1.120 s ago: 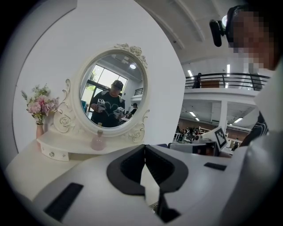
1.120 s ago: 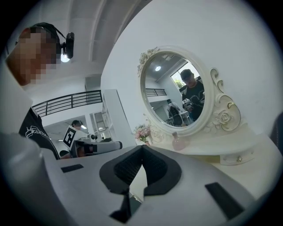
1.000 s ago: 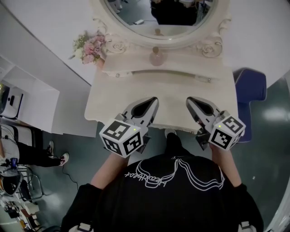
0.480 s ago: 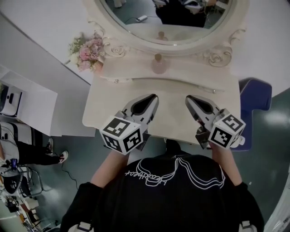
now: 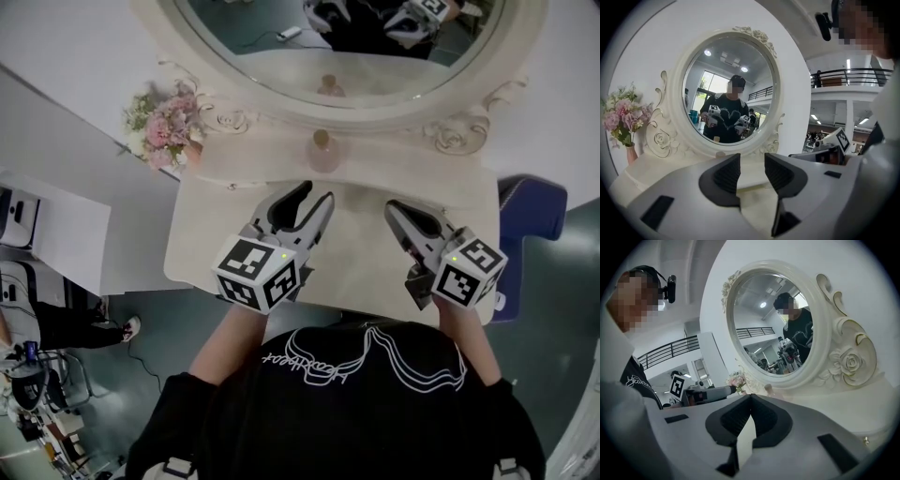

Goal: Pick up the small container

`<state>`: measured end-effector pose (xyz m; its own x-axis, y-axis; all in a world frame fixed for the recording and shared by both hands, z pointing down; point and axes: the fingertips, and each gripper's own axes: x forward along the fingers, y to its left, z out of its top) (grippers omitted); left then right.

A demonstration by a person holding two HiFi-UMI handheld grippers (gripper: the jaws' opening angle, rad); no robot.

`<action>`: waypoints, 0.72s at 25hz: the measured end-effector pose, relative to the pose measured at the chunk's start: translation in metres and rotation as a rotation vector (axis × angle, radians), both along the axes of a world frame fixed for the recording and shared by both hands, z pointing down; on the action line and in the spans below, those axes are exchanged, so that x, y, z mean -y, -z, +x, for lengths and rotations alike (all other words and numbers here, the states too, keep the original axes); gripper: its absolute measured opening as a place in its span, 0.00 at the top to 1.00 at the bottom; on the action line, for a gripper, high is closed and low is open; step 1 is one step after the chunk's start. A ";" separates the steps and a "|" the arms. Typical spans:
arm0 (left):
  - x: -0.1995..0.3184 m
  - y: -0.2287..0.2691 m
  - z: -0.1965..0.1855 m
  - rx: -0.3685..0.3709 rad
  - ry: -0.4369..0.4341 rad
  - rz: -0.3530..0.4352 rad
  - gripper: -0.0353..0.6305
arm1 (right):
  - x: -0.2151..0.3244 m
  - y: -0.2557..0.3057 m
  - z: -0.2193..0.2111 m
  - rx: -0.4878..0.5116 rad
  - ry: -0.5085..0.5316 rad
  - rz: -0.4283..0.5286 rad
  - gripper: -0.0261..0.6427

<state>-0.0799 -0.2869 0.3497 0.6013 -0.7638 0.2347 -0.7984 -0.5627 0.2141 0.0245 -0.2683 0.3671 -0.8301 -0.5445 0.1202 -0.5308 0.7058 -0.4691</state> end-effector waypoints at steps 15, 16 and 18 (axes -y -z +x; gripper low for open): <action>0.089 -0.046 -0.007 0.088 0.039 0.012 0.55 | 0.045 -0.036 0.016 -0.017 -0.033 -0.082 0.96; 0.094 -0.052 -0.007 0.099 0.042 0.007 0.54 | 0.047 -0.038 0.018 -0.018 -0.037 -0.088 0.95; 0.102 -0.062 -0.008 0.120 0.050 -0.005 0.53 | 0.050 -0.042 0.023 -0.019 -0.046 -0.100 0.95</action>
<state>-0.0877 -0.3890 0.4115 0.5302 -0.7905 0.3066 -0.8453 -0.5211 0.1179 0.0473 -0.3181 0.4090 -0.8019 -0.5661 0.1908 -0.5705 0.6310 -0.5257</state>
